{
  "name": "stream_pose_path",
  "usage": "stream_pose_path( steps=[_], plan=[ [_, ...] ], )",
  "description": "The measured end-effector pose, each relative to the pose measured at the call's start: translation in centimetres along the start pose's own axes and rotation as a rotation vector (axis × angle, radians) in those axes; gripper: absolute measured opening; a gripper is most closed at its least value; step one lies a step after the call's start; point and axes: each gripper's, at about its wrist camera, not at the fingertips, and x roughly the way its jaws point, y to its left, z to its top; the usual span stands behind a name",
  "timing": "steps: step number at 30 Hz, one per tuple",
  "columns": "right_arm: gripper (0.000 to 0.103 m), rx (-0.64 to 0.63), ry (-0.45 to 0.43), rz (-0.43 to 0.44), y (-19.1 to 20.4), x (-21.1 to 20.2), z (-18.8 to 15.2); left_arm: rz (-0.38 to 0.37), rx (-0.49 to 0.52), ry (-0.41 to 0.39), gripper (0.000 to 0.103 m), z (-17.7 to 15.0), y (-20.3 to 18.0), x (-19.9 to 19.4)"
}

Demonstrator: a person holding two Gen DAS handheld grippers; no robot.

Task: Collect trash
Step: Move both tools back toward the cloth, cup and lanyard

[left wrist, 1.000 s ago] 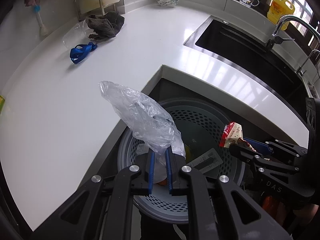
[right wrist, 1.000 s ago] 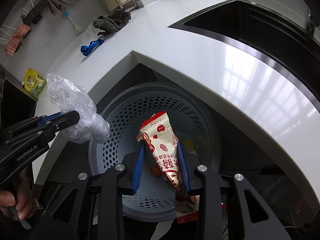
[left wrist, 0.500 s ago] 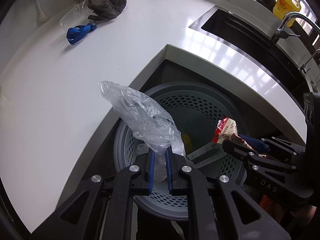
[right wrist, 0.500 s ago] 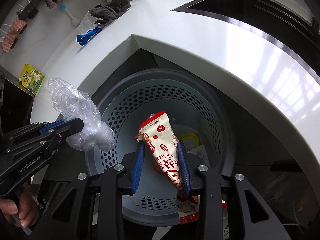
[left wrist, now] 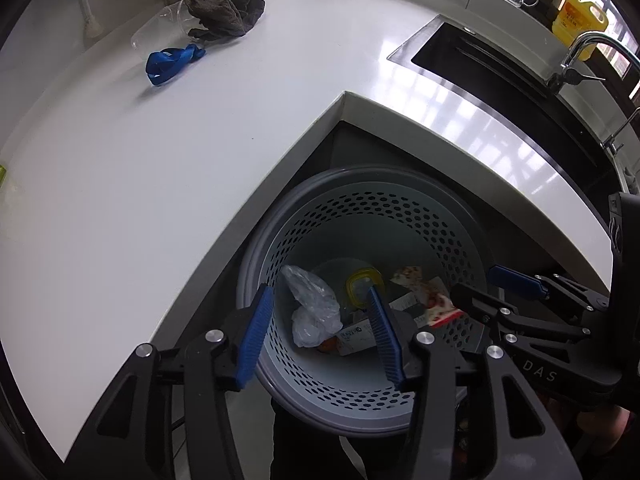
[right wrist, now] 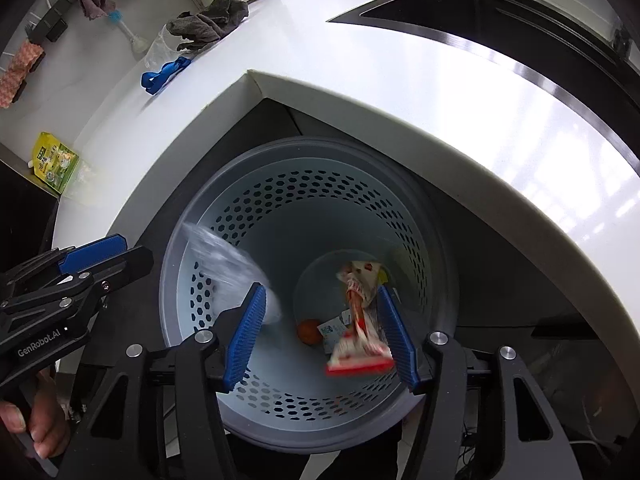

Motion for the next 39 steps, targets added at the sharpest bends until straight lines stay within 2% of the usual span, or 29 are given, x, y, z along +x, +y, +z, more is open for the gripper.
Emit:
stream_pose_path(
  steps=[5,18,27,31,39],
  plan=[
    [0.062,0.009,-0.004,0.008,-0.2,-0.3,0.1,0.006,0.002,-0.008,0.051,0.1,-0.1,-0.5],
    [0.062,-0.009,-0.016,0.023,-0.2,-1.6,0.4,0.017,-0.004,-0.034,0.051,1.1,-0.7,-1.5],
    [0.062,-0.026,-0.042,0.042,-0.4,-3.0,1.0,0.028,-0.016,-0.074,0.056,2.0,-1.2,-3.0],
    [0.063,-0.036,-0.048,0.052,-0.5,-3.5,1.3,0.037,-0.027,-0.089,0.059,2.1,-1.5,-3.6],
    [0.064,-0.073,-0.060,0.075,-0.4,-4.4,1.8,0.059,-0.072,-0.121,0.059,1.9,-1.7,-4.9]
  ],
)
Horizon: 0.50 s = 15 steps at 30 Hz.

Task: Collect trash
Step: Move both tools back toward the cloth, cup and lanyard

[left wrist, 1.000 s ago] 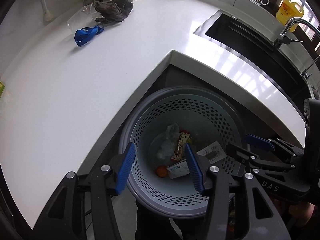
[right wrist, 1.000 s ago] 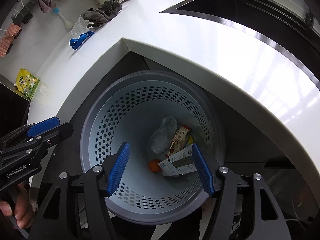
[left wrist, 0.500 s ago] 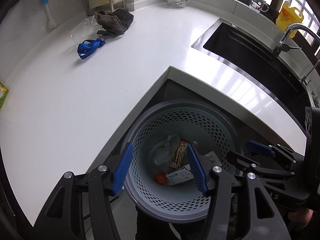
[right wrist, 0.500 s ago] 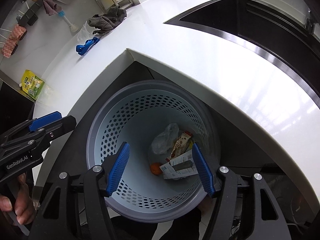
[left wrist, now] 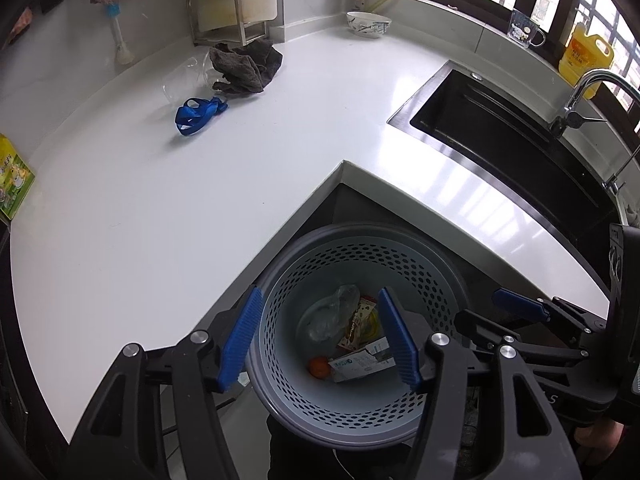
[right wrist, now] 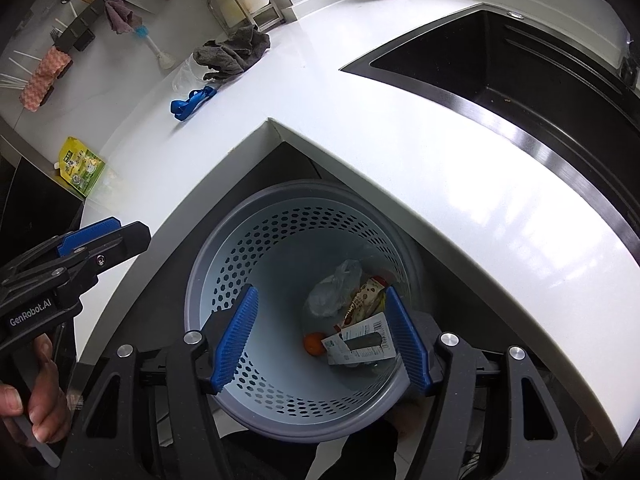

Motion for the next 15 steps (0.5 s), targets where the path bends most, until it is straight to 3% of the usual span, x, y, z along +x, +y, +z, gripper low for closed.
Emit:
stream_pose_path(
  steps=[15],
  plan=[
    [0.065,-0.140,-0.031,0.076,2.0,-1.9,1.3,0.065,-0.145,-0.074,0.069,-1.3,1.2,-3.9]
  ],
)
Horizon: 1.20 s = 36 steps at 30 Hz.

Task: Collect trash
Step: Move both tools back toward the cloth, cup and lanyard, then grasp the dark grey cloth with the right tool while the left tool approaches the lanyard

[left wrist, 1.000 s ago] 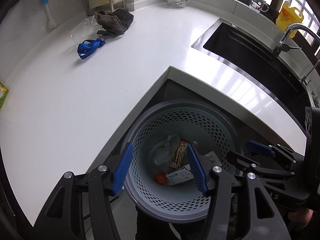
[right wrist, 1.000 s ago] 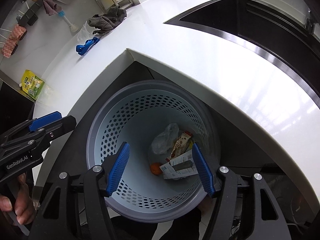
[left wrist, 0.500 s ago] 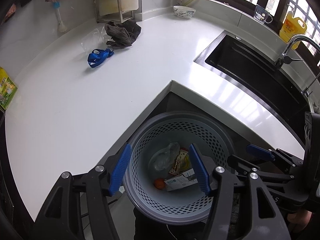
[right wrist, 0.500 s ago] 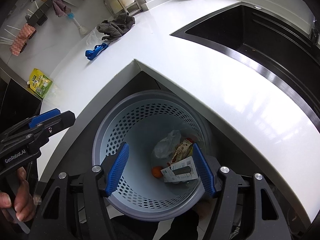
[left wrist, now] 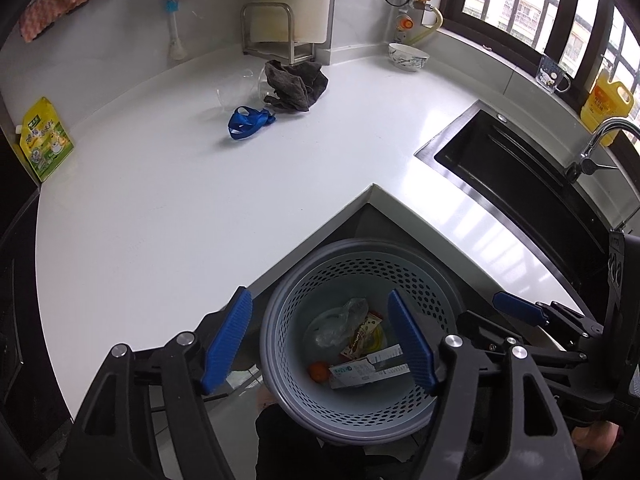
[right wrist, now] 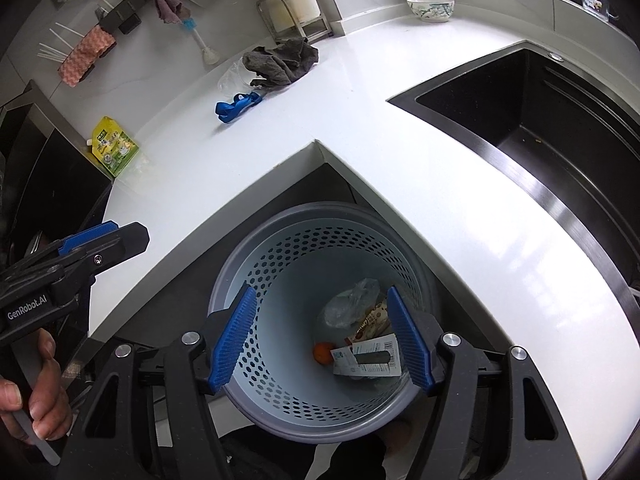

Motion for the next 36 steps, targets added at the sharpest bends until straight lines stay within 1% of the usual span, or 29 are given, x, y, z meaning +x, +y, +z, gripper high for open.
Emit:
stream_pose_path(
  steps=[5,8,15,21,30,36],
  plan=[
    [0.066,-0.031,-0.011,0.021,1.1,-0.2,1.1,0.019,-0.028,0.003,0.071,-0.2,0.9,-0.7],
    [0.066,-0.041,-0.018,0.030,1.8,-0.1,1.9,0.029,-0.030,-0.011,0.072,0.0,1.6,-1.2],
    [0.066,-0.040,-0.037,0.018,3.1,1.1,4.5,0.013,-0.020,-0.043,0.073,2.3,3.3,-1.1],
    [0.066,-0.042,-0.047,-0.027,4.0,2.8,7.2,-0.015,-0.033,-0.046,0.074,5.2,5.6,0.8],
    [0.066,-0.026,-0.060,-0.070,4.8,6.7,12.4,-0.005,-0.054,-0.029,0.074,9.7,10.1,5.0],
    [0.066,-0.036,-0.082,-0.090,5.4,9.6,16.4,0.010,-0.058,-0.036,0.074,13.1,12.8,7.3]
  ],
)
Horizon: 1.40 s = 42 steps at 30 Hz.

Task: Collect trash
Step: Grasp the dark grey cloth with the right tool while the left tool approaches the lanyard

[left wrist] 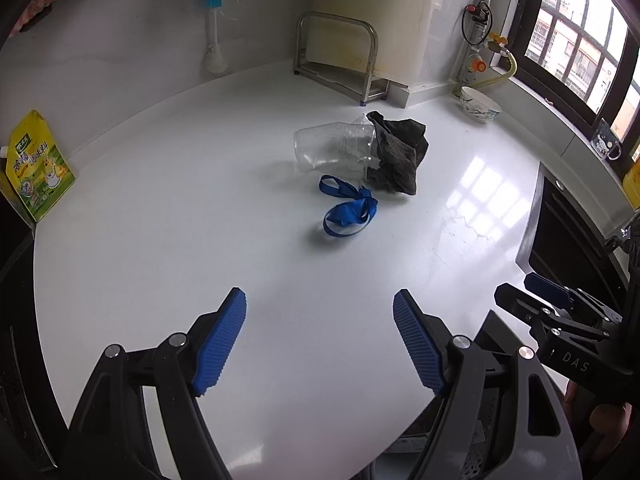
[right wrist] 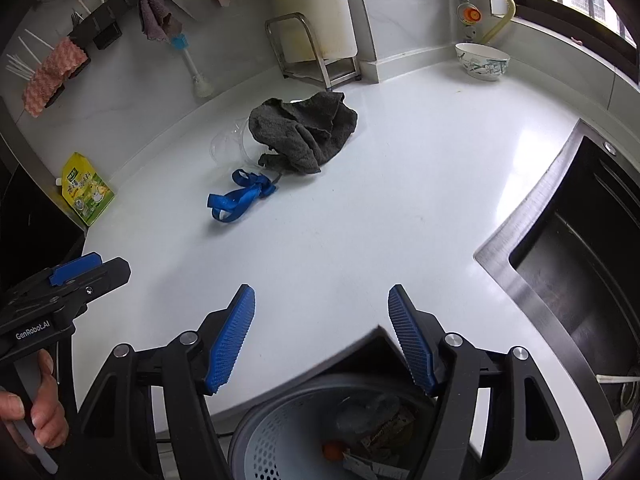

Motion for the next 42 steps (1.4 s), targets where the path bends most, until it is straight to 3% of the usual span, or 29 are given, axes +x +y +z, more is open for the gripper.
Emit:
stream_pose_path(
  steps=[15,38,42],
  plan=[
    [0.066,-0.031,-0.041,-0.040,1.6,6.9,7.1,-0.048,0.053,-0.006,0.076,6.0,2.1,5.6],
    [0.068,-0.246,-0.060,-0.058,3.5,13.5,11.7,-0.084,0.070,0.043,0.076,6.9,2.7,9.1],
    [0.036,-0.240,-0.051,-0.032,3.5,13.7,11.9,-0.086,0.066,0.047,0.076,6.9,2.7,9.2]
  ],
)
